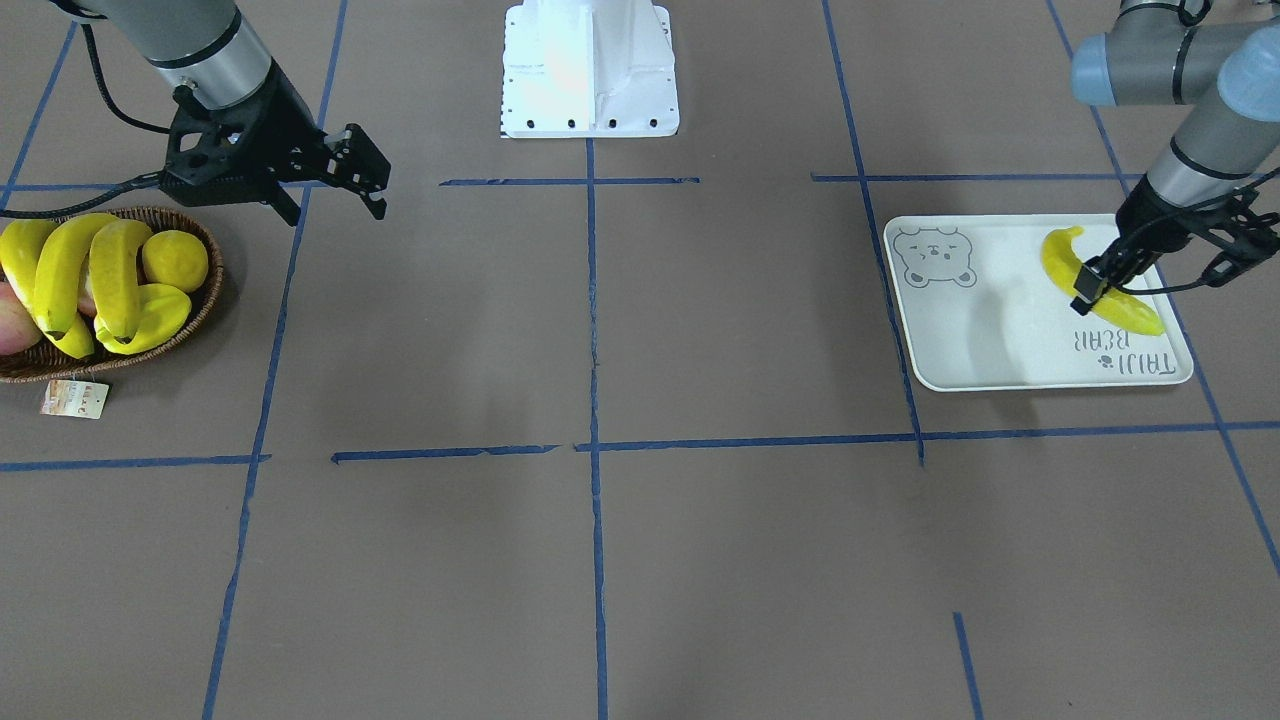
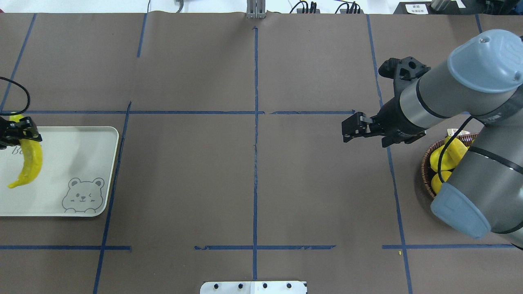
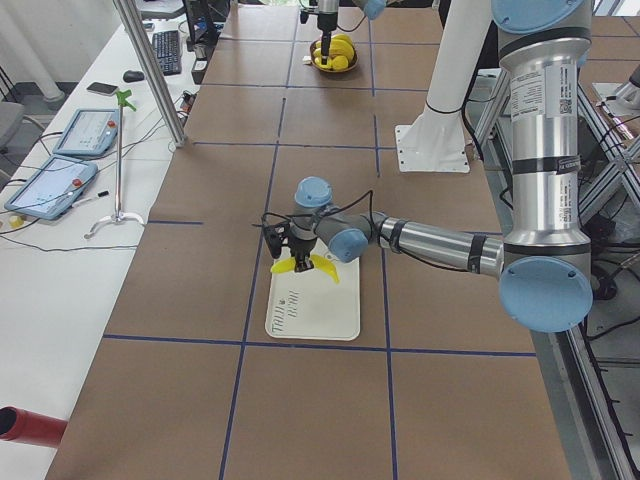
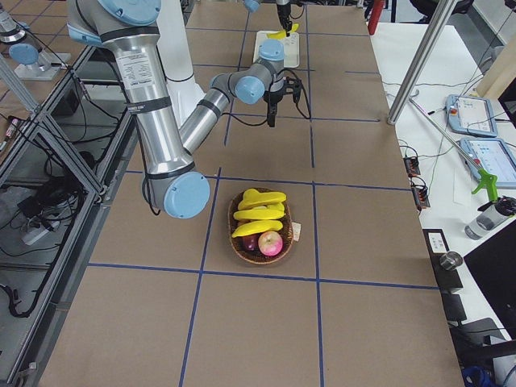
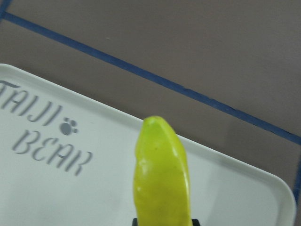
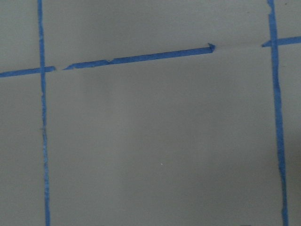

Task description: Transfer all bananas from basket to plate

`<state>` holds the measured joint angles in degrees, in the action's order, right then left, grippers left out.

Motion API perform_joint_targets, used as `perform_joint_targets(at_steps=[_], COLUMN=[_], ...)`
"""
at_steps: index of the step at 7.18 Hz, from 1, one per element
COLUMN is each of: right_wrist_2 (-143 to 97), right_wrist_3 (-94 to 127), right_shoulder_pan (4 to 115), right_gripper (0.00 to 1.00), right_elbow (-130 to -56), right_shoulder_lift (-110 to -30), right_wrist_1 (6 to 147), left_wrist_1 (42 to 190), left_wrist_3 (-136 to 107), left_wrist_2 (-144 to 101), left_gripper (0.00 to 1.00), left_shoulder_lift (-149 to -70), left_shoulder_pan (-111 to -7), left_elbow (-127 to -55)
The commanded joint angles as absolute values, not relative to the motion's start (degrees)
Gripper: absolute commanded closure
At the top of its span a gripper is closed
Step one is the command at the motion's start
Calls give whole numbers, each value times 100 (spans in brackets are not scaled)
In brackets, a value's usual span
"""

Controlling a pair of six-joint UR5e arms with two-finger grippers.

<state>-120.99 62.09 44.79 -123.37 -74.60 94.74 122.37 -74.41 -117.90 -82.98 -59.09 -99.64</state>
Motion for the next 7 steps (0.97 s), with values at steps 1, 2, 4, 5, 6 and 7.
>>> perform_joint_targets(at_steps=[1,2,4,5,6,7], right_wrist_2=[-12103,-12103,-12103,-12103,-12111,-12311], right_wrist_3=[5042,4766,4676,4615,4388,4073], right_shoulder_pan=[4867,4982,5010,5010,5114,5298], right_gripper=[0,0,0,0,0,0], right_elbow=[-12472,-12489,-12524,-12533,-12533,-12533], right_shoulder_lift=[-8039,-8207,-8340,-8376,-8480,-8647], right_wrist_1=[9624,9615,9606,9598,9606,9598], left_wrist_1=[12313,12540,12961,13251,13228,13236], left_wrist_3=[-7620,-7620,-7585,-7472,-7366,-7287], left_wrist_2=[-12100,-12216,-12226,-12243,-12600,-13204], left_gripper=[95,86,38,1,0,0], left_shoulder_lift=[-8323,-8341,-8402,-8411,-8411,-8429], left_shoulder_pan=[-6371,-6424,-6407,-6416,-6460,-6869], left_elbow=[-9206,-8976,-8633,-8509,-8569,-8630])
